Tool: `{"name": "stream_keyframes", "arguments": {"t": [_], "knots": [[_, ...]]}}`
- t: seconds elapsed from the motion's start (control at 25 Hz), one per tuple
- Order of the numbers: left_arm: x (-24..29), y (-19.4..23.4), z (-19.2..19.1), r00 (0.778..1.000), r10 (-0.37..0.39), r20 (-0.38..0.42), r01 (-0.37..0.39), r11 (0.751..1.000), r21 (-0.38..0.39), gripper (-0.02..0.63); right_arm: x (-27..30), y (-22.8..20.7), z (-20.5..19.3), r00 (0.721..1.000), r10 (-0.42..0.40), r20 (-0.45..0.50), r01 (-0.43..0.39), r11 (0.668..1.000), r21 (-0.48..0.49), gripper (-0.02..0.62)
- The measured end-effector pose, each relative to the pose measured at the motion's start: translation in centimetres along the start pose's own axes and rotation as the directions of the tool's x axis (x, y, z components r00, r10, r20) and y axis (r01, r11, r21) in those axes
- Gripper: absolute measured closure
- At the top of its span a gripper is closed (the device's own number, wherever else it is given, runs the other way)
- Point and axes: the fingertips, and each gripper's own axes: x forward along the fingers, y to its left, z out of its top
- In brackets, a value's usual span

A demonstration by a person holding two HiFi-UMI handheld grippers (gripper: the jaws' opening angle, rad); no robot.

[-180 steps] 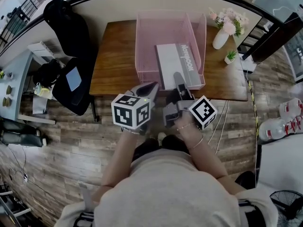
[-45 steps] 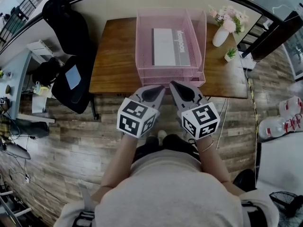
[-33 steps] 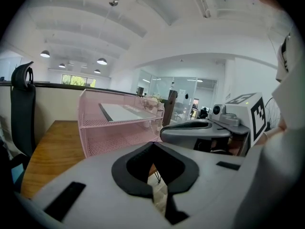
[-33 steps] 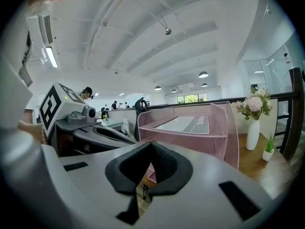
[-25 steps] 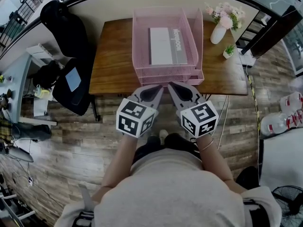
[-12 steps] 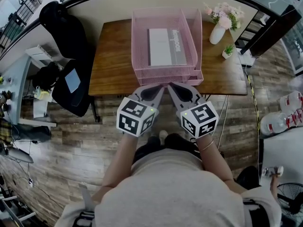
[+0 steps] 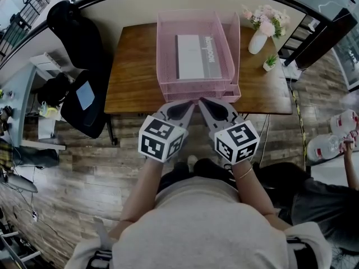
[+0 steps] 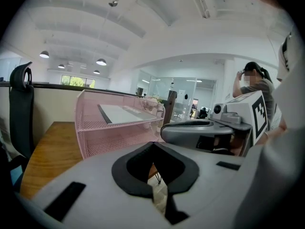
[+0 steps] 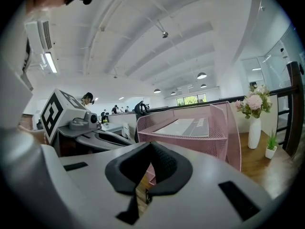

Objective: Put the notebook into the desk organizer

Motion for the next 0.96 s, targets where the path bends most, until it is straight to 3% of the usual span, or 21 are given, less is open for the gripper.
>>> {"name": "stream_keyframes", "arguments": {"t": [0.96], "knots": [[1.5, -0.2, 0.2, 1.0, -0.029, -0.008, 0.029, 0.999, -0.021, 0.595, -0.3, -2.0, -0.7, 1.0, -0.018, -0.013, 0.018, 1.0, 0.015, 0.588]]}}
